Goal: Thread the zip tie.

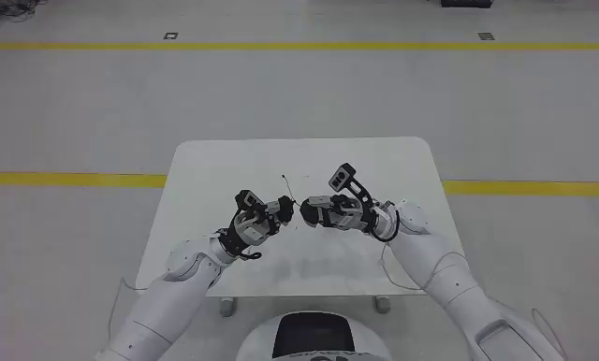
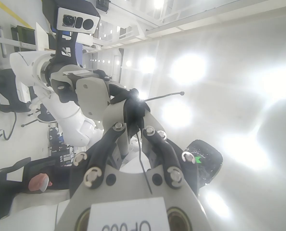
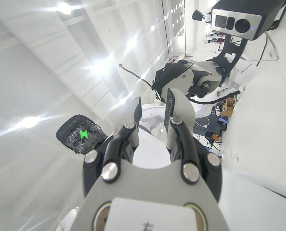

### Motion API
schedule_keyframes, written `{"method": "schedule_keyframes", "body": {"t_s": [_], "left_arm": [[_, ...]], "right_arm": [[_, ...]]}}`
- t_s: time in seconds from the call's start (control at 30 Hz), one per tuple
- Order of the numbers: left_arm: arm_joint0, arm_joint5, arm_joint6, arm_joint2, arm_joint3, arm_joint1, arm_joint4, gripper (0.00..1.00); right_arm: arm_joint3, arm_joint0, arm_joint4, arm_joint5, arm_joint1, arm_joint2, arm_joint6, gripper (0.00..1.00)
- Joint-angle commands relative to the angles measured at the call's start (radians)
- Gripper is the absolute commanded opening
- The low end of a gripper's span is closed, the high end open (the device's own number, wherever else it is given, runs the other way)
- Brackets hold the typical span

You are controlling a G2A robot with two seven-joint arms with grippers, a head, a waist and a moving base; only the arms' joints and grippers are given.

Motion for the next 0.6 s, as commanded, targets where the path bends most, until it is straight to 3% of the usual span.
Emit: {"method": "schedule_keyframes", "body": {"t_s": [0.0, 0.57], "left_arm": [[0.000, 0.000, 0.000, 0.000, 0.000, 0.000, 0.000, 0.00], [0.000, 0.000, 0.000, 0.000, 0.000, 0.000, 0.000, 0.00]], "right_arm": [[0.003, 0.003, -0.003, 0.000, -0.002, -0.001, 0.000, 0.19], [0.017, 0.012, -0.022, -0.002, -0.014, -0.001, 0.000, 0.09]]}}
